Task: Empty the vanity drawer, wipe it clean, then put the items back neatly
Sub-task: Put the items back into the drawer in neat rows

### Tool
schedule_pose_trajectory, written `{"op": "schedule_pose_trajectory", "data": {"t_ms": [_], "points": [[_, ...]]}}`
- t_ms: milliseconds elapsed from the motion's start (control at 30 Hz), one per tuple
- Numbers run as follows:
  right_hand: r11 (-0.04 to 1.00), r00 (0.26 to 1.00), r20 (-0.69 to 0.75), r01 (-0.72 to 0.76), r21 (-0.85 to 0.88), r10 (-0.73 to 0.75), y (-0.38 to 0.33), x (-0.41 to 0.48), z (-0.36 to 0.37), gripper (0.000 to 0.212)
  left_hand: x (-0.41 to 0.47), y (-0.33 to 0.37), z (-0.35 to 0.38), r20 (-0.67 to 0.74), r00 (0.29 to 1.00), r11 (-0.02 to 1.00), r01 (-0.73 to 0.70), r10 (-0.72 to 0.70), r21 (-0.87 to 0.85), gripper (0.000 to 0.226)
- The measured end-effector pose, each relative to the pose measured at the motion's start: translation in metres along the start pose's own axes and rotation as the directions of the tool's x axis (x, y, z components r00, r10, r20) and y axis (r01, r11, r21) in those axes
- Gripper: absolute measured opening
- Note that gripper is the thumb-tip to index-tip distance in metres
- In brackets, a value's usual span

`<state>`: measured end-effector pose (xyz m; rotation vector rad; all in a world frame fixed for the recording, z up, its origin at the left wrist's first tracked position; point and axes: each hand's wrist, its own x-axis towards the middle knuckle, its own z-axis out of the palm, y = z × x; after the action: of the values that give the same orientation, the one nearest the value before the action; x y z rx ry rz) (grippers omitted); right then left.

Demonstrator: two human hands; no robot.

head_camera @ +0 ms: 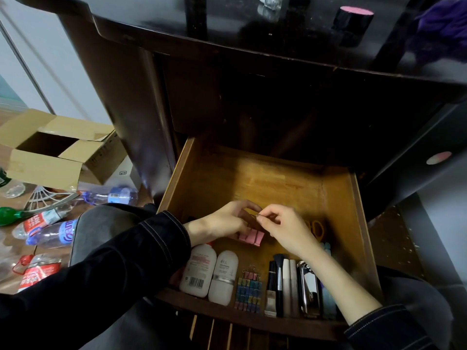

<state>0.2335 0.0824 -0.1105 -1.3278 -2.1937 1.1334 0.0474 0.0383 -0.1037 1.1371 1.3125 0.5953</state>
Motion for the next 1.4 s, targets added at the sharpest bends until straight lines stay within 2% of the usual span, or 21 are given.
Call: {"op": "schedule_pose_trajectory", "data": {"t_ms": [133, 233, 300, 400, 500, 633, 800, 900, 1400], "points": [[0.997, 1.000, -0.007, -0.017, 0.079, 0.018, -0.001, -0.001, -0.003, 0.011, 0.001, 0.002, -0.002, -0.040, 0.999, 0.999, -0.034, 0.035, 0.016, 0.055], [0.995, 1.000, -0.015, -0.020, 0.101, 0.022, -0.002, -0.001, -0.005, 0.013, 0.003, 0.002, -0.007, -0.119, 0.991, 0.998, -0.056, 0.059, 0.026, 0.047], [0.998, 1.000, -0.017, -0.013, 0.060, 0.014, -0.002, -0.001, -0.006, 0.016, 0.005, -0.001, -0.011, -0.186, 0.976, 0.984, -0.081, 0.111, 0.161, 0.039], [0.999, 0.999, 0.027, -0.037, -0.015, 0.038, -0.001, -0.002, -0.005, 0.018, 0.007, -0.007, -0.015, -0.236, 0.955, 0.908, -0.070, 0.181, 0.414, 0.031], [0.995, 0.990, 0.115, -0.074, -0.061, 0.080, 0.001, -0.003, -0.002, 0.016, 0.006, -0.013, -0.015, -0.202, 0.965, 0.781, -0.004, 0.166, 0.625, 0.033], [0.991, 0.975, 0.194, -0.089, -0.097, 0.107, 0.002, -0.004, 0.002, 0.017, 0.004, -0.014, -0.013, -0.137, 0.983, 0.630, 0.027, 0.126, 0.776, 0.038], [0.990, 0.968, 0.220, -0.097, -0.105, 0.118, 0.003, -0.003, 0.003, 0.016, 0.004, -0.015, -0.011, -0.110, 0.993, 0.543, 0.070, 0.041, 0.837, 0.043], [0.991, 0.961, 0.246, -0.109, -0.077, 0.125, 0.004, -0.003, 0.004, 0.014, 0.004, -0.018, -0.010, -0.096, 0.995, 0.499, 0.064, 0.039, 0.864, 0.046], [0.987, 0.916, 0.367, -0.141, -0.082, 0.162, 0.008, -0.002, 0.007, 0.011, 0.006, -0.020, -0.011, -0.090, 0.995, 0.489, 0.054, 0.051, 0.871, 0.044]]}}
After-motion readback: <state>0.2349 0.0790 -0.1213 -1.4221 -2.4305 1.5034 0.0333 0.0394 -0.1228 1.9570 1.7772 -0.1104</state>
